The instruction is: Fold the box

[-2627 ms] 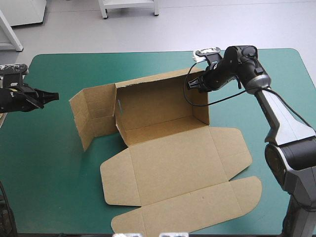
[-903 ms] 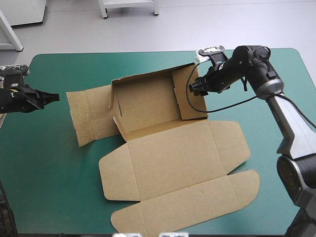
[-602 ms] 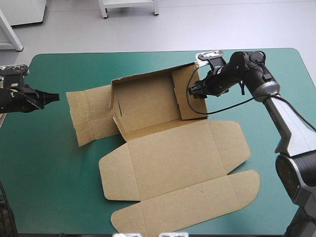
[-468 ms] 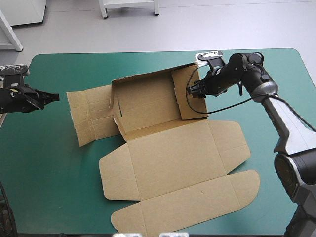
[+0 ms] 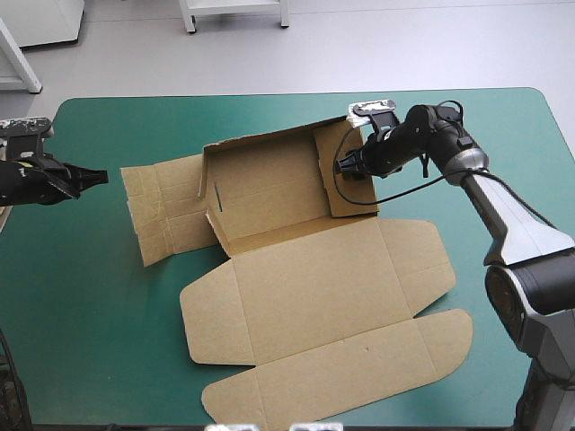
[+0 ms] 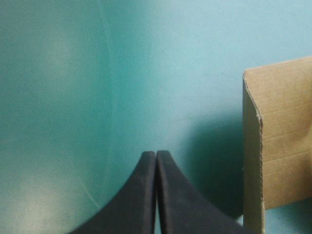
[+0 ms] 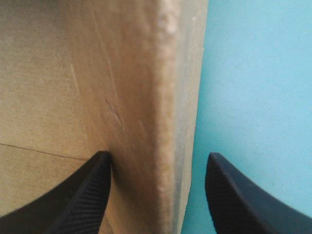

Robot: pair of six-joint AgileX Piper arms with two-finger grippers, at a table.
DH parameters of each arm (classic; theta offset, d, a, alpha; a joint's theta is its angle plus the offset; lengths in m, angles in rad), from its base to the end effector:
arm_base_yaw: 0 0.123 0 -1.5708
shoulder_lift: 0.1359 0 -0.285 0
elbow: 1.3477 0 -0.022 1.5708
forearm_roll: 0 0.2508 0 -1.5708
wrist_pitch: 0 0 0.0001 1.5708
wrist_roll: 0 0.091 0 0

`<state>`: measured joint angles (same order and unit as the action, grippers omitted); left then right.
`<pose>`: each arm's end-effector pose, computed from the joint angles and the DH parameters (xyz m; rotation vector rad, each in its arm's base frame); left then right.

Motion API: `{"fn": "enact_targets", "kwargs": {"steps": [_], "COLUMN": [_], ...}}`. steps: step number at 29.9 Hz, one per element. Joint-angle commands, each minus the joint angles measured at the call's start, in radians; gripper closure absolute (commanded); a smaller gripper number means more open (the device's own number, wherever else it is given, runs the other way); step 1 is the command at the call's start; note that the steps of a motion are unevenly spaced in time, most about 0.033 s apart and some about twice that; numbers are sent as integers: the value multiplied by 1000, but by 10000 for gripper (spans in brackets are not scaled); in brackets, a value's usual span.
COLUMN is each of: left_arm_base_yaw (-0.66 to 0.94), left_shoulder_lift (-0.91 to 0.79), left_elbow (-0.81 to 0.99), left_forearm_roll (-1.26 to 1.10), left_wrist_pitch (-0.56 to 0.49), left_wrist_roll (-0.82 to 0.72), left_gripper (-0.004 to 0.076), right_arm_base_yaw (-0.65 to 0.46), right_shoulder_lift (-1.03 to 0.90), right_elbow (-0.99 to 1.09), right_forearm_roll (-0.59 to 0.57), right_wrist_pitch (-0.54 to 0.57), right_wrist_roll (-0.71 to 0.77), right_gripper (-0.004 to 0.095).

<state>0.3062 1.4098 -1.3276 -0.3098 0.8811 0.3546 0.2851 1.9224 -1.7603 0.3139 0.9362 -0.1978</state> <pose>0.2941 0.0705 0.3645 -0.0753 2.3914 -0.0729 0.4099 0.1437 0.3044 -0.4705 2.5239 0.4275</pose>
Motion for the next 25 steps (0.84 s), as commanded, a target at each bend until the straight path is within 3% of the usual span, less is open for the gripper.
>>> {"fn": "enact_targets", "kwargs": {"steps": [1, 3, 6, 7, 12, 19, 25], "left_arm_base_yaw": [3, 3, 3, 3, 3, 3, 3], "left_shoulder_lift": [-31, -31, -31, -31, -31, -31, -31], "left_elbow": [-26, -26, -26, -26, -26, -26, -26], "left_forearm_roll": [-25, -25, -29, -28, -36, -36, -38], "left_wrist_pitch": [-45, -45, -45, -45, -42, -39, -39], "left_wrist_roll": [2, 2, 2, 2, 2, 2, 2], "left_gripper": [733, 733, 733, 733, 733, 733, 733], "right_arm_base_yaw": [-3, -3, -3, -3, -3, -3, -5], "right_shoulder_lift": [-38, -29, -25, -25, -41, -84, -58], "right_elbow": [-26, -26, -26, -26, -36, -141, -206], "right_forearm_roll": [11, 11, 5, -4, -134, -119, -111], "right_wrist_pitch": [-50, -51, -15, 3, 121, 308, 299], "right_wrist_roll": [-13, -13, -13, -11, 92, 113, 113], "right_gripper": [407, 522, 881, 921, 906, 907, 908]}}
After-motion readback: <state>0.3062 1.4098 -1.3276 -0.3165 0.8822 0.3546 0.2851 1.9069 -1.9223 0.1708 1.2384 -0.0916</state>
